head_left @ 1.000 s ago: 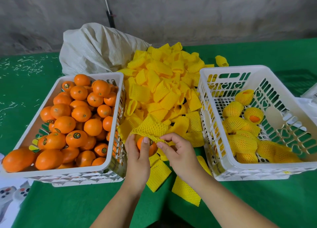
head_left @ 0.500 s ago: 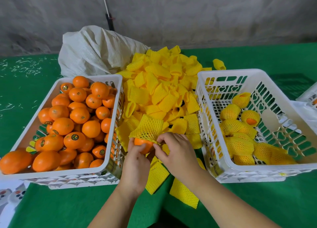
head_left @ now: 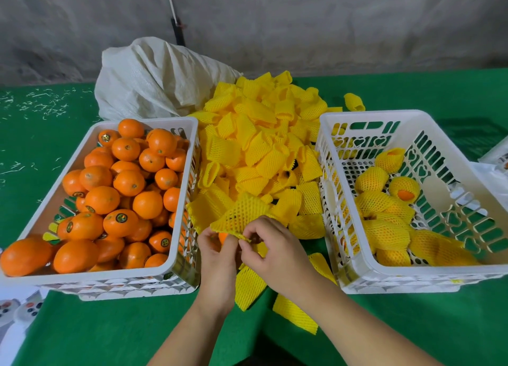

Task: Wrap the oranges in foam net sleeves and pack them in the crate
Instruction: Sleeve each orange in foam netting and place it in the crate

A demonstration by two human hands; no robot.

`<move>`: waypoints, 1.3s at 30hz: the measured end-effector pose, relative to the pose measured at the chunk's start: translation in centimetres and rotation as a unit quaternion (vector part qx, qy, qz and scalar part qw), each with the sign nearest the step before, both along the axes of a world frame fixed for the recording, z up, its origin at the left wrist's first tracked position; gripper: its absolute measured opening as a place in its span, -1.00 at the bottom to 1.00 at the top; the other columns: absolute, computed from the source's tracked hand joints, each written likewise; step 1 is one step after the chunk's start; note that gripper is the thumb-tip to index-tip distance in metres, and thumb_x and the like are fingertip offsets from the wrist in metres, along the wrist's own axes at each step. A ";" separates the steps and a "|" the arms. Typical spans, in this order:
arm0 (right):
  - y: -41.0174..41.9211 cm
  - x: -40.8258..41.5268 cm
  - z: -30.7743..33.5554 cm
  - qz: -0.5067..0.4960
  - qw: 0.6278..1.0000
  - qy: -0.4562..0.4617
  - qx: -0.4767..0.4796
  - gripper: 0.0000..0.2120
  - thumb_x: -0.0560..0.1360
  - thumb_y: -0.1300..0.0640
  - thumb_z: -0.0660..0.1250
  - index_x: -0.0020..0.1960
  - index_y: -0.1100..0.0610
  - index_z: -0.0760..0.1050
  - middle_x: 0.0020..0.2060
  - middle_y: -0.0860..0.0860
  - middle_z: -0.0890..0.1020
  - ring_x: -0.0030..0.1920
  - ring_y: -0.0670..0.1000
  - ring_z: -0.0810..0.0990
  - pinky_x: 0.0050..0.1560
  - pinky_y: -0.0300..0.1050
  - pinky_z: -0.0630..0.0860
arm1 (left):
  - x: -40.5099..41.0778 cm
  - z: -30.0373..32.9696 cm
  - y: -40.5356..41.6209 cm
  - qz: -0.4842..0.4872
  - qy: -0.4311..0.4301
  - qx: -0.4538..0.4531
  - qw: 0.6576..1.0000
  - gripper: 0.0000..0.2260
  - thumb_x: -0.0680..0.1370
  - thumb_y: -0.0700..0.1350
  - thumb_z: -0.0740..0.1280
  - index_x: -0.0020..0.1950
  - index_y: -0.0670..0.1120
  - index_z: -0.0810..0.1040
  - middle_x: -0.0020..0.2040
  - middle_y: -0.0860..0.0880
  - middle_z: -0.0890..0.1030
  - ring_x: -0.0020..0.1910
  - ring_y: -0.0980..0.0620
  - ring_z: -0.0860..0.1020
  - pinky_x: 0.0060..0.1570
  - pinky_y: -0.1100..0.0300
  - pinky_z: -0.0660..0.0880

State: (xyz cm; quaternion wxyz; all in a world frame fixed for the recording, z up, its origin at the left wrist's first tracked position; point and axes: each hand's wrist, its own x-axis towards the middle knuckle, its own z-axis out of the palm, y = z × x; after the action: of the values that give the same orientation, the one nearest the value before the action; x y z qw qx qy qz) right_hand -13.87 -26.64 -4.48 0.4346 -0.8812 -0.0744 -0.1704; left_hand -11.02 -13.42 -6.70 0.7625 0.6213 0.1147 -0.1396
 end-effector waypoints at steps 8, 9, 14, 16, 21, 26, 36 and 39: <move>-0.6 0.4 0.1 -0.006 0.999 -0.033 0.000 -0.82 0.57 0.00 0.32 0.03 0.11 0.53 -0.13 -0.19 0.45 -0.15 -0.18 0.41 -0.22 -0.11 0.50 | 0.5 -0.3 0.2 0.030 0.033 -0.097 0.994 -0.31 0.38 -0.08 0.47 0.39 0.27 0.23 -0.18 -0.06 0.58 -0.19 0.00 0.62 -0.14 0.05 0.63; -0.5 0.4 0.1 -0.008 0.999 -0.035 0.001 -0.82 0.56 0.01 0.32 0.03 0.12 0.54 -0.14 -0.21 0.43 -0.17 -0.19 0.40 -0.24 -0.11 0.49 | 0.5 -0.5 0.1 0.047 0.032 -0.091 0.994 -0.25 0.35 -0.07 0.49 0.42 0.31 0.21 -0.13 -0.10 0.56 -0.20 0.00 0.62 -0.13 0.06 0.63; -0.3 0.4 0.2 -0.020 0.998 -0.054 -0.002 -0.82 0.54 0.03 0.34 0.00 0.15 0.55 -0.18 -0.22 0.42 -0.21 -0.21 0.37 -0.25 -0.24 0.40 | 0.6 -0.6 0.3 0.052 -0.018 -0.060 0.997 -0.33 0.40 -0.07 0.47 0.48 0.24 0.41 0.04 -0.23 0.57 -0.08 -0.09 0.62 -0.14 0.08 0.63; -0.4 0.3 0.2 -0.013 0.999 -0.044 0.007 -0.83 0.54 0.02 0.33 0.02 0.11 0.53 -0.22 -0.25 0.39 -0.22 -0.23 0.39 -0.25 -0.27 0.37 | 0.6 -0.1 0.2 0.006 -0.050 -0.095 0.994 -0.53 0.54 -0.19 0.38 0.46 -0.07 0.46 0.00 -0.18 0.63 -0.05 -0.09 0.62 -0.11 0.06 0.60; -0.5 0.2 0.1 -0.042 0.997 0.009 0.067 -0.70 0.50 0.02 0.35 0.16 -0.10 0.32 -0.25 -0.14 0.35 -0.25 -0.08 0.40 -0.32 -0.11 0.41 | 1.5 1.9 -0.1 -0.104 -0.031 -0.181 0.977 -0.87 0.57 -0.27 0.29 0.10 -0.20 0.53 -0.07 -0.20 0.55 -0.08 -0.14 0.52 -0.12 0.04 0.58; -1.7 0.7 0.7 -0.073 0.991 -0.023 0.112 -0.80 0.55 0.08 0.32 0.16 -0.08 0.45 -0.22 -0.36 0.53 -0.26 -0.25 0.54 -0.30 -0.46 0.30 | 1.4 2.8 0.4 -0.173 -0.049 -0.155 0.971 -0.54 0.60 -0.14 0.45 0.49 -0.09 0.47 0.23 -0.18 0.66 0.12 -0.15 0.66 0.08 0.03 0.63; -2.4 1.3 2.5 -0.067 0.992 -0.072 0.082 -0.84 0.53 0.04 0.30 0.06 0.06 0.57 -0.19 -0.23 0.58 -0.15 -0.20 0.59 -0.20 -0.34 0.43 | 0.0 2.9 -0.6 -0.035 -0.220 0.083 0.971 -0.68 0.54 -0.05 0.53 0.25 -0.02 0.58 -0.13 0.17 0.69 -0.28 0.25 0.57 -0.28 0.40 0.47; -2.1 1.2 2.5 -0.096 0.988 -0.116 0.018 -0.79 0.53 0.08 0.29 0.04 0.18 0.60 0.02 -0.01 0.54 0.07 0.02 0.55 0.00 -0.13 0.49 | 0.3 2.9 -1.0 0.022 -0.207 0.076 0.975 -0.65 0.57 -0.16 0.53 0.28 0.07 0.51 -0.08 0.26 0.69 -0.28 0.28 0.60 -0.32 0.40 0.49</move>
State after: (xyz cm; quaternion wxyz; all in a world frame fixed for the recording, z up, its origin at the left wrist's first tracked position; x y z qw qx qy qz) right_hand -12.63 -28.75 -1.93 0.4206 -0.8505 -0.0365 -0.3138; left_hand -10.75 -14.38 -3.80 0.7231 0.6902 -0.0218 0.0183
